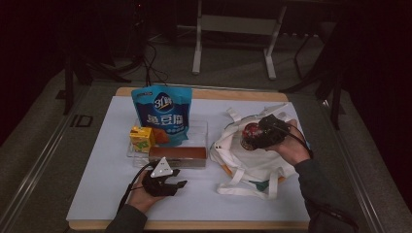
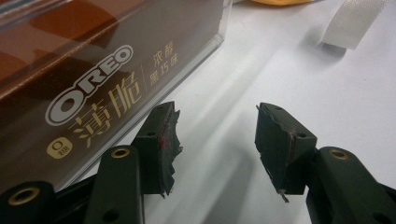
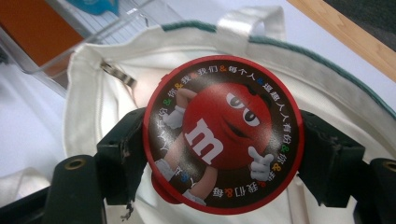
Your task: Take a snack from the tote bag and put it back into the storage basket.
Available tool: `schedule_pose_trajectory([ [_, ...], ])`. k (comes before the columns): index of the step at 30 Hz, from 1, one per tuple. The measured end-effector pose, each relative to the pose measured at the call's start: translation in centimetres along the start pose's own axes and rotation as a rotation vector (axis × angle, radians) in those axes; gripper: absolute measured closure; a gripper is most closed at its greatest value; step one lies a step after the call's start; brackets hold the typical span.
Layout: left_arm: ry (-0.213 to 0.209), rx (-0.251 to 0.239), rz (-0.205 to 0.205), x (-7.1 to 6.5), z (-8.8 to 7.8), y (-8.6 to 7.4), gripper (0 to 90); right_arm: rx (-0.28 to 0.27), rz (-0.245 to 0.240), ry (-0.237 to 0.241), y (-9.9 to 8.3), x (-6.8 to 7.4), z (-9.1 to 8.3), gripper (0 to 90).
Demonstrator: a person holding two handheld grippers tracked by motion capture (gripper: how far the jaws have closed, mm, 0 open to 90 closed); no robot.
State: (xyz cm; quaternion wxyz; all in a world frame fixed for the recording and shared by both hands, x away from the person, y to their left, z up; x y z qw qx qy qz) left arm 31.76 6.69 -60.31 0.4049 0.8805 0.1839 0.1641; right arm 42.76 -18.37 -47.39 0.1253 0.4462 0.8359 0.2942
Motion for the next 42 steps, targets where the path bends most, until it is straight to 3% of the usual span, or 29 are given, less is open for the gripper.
schedule_pose_trajectory([
  [13,0.001,-0.001,-0.002,0.0,0.0,0.0,49.1,-0.001,-0.062,0.03,2.0,3.2,-0.2,25.3],
  [18,0.0,0.001,0.0,0.0,0.0,0.0,49.1,-0.005,-0.073,0.038,2.5,3.8,-0.3,25.3],
  [21,0.001,-0.001,-0.001,0.0,0.0,0.0,49.1,-0.013,-0.087,0.058,3.3,5.0,-0.4,25.3],
  [33,0.001,0.001,0.0,0.0,0.0,0.0,49.3,-0.025,-0.105,0.099,5.4,7.9,0.4,25.3],
  [42,0.0,0.001,0.0,0.0,0.0,0.0,49.3,-0.03,-0.105,0.113,6.3,9.0,1.4,25.3],
])
Point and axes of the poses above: each handheld gripper's, and its own axes: z roughly forward along the jaws, y roughly out of its top, x roughly to its left, the point moved 10 cm from there along z, roughly forward along the jaws, and after that the axes turned 15 degrees about z, right-handed, at the moved point
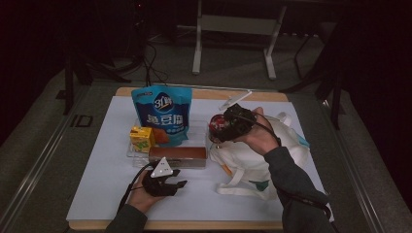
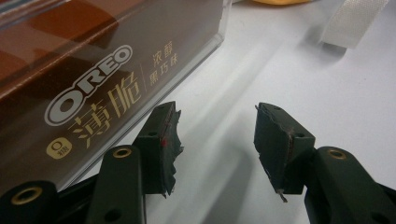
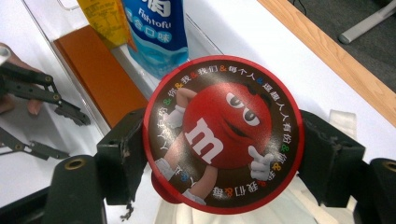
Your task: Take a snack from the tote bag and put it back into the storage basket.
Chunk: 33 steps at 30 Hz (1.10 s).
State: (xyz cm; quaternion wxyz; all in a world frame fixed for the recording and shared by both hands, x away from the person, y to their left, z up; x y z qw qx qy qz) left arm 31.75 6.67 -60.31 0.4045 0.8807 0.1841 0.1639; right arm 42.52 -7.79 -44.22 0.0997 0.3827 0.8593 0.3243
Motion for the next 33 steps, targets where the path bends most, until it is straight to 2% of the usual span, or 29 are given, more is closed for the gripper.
schedule_pose_trajectory([
  [7,-0.001,0.0,-0.001,0.0,0.0,0.0,49.2,0.006,-0.005,0.011,0.6,0.9,1.2,25.4],
  [22,-0.001,-0.002,-0.003,0.0,0.0,0.0,49.1,0.015,0.003,0.026,1.1,1.8,3.7,25.3],
  [33,-0.001,-0.001,0.0,0.0,0.0,0.0,49.2,0.012,0.004,0.032,1.8,2.7,4.9,25.3],
])
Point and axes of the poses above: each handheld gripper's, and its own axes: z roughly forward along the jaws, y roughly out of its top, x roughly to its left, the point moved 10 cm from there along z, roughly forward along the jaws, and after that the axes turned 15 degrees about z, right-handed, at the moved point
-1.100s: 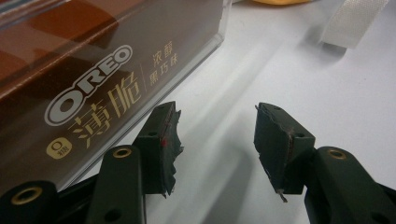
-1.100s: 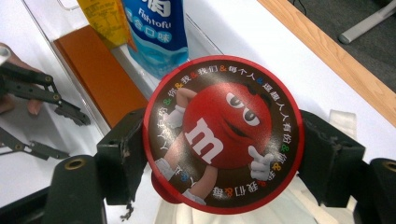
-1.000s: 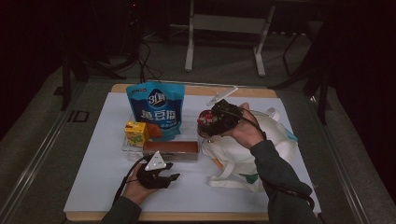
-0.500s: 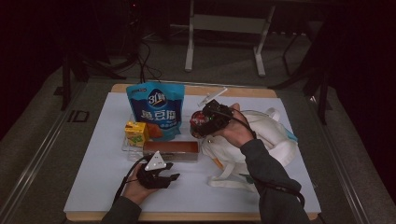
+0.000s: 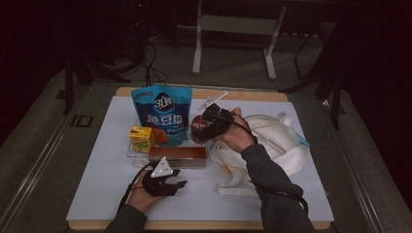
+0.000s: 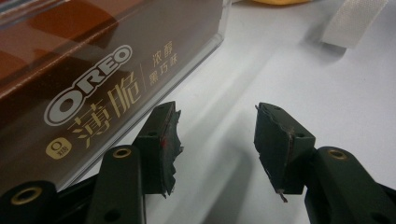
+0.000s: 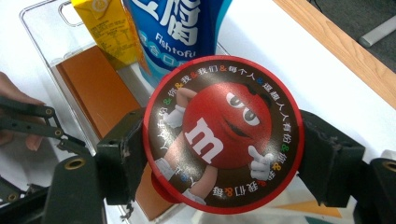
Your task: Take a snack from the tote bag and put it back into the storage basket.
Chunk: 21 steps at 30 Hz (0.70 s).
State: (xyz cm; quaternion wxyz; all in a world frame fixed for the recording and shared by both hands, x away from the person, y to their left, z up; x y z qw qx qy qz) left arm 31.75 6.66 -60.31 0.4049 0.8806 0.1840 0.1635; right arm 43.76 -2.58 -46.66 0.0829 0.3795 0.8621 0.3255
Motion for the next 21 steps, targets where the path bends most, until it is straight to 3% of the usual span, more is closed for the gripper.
schedule_pose_trajectory([
  [21,0.001,0.006,0.002,0.0,0.0,0.0,49.2,0.019,0.018,-0.015,-0.1,0.3,2.6,25.4],
])
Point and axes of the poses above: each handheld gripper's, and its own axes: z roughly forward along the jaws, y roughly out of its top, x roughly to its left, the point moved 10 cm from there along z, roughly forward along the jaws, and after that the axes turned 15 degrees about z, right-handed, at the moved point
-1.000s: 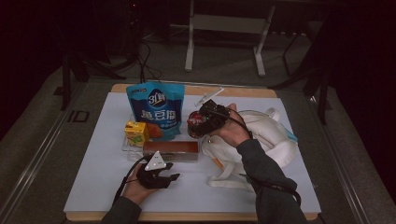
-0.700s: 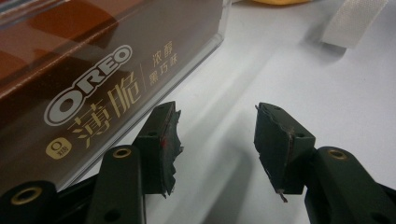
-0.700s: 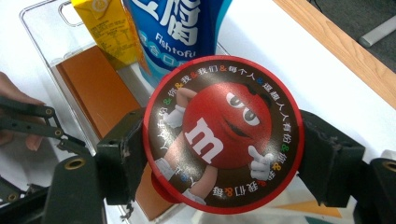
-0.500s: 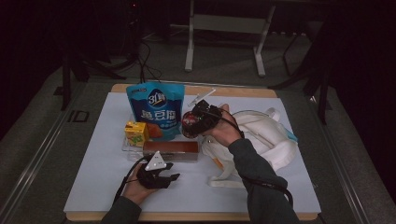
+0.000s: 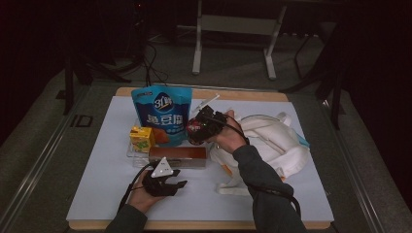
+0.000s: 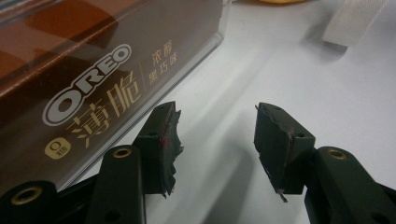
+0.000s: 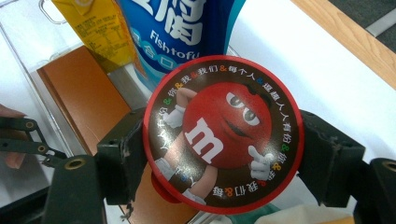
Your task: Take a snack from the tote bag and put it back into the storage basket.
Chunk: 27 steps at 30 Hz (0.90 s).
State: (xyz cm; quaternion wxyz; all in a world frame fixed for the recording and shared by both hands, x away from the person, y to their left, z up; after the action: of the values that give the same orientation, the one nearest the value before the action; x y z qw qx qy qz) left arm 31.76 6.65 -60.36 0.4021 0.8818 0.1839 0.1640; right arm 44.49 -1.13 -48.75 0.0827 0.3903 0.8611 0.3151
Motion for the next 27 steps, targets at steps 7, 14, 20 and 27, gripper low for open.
schedule_pose_trajectory([
  [7,-0.001,0.0,-0.001,0.0,0.0,0.0,49.2,0.011,0.004,-0.004,-0.3,0.1,0.9,25.3],
  [14,-0.001,0.0,-0.001,0.0,0.0,0.0,49.2,0.018,0.017,-0.009,-0.5,0.0,1.4,25.4],
  [20,-0.003,-0.001,0.0,0.0,0.0,0.0,49.2,0.018,0.025,-0.018,-0.5,-0.3,1.7,25.4],
  [27,-0.003,-0.001,0.001,0.0,0.0,0.0,49.2,0.021,0.033,-0.019,-0.7,-0.4,2.0,25.3],
])
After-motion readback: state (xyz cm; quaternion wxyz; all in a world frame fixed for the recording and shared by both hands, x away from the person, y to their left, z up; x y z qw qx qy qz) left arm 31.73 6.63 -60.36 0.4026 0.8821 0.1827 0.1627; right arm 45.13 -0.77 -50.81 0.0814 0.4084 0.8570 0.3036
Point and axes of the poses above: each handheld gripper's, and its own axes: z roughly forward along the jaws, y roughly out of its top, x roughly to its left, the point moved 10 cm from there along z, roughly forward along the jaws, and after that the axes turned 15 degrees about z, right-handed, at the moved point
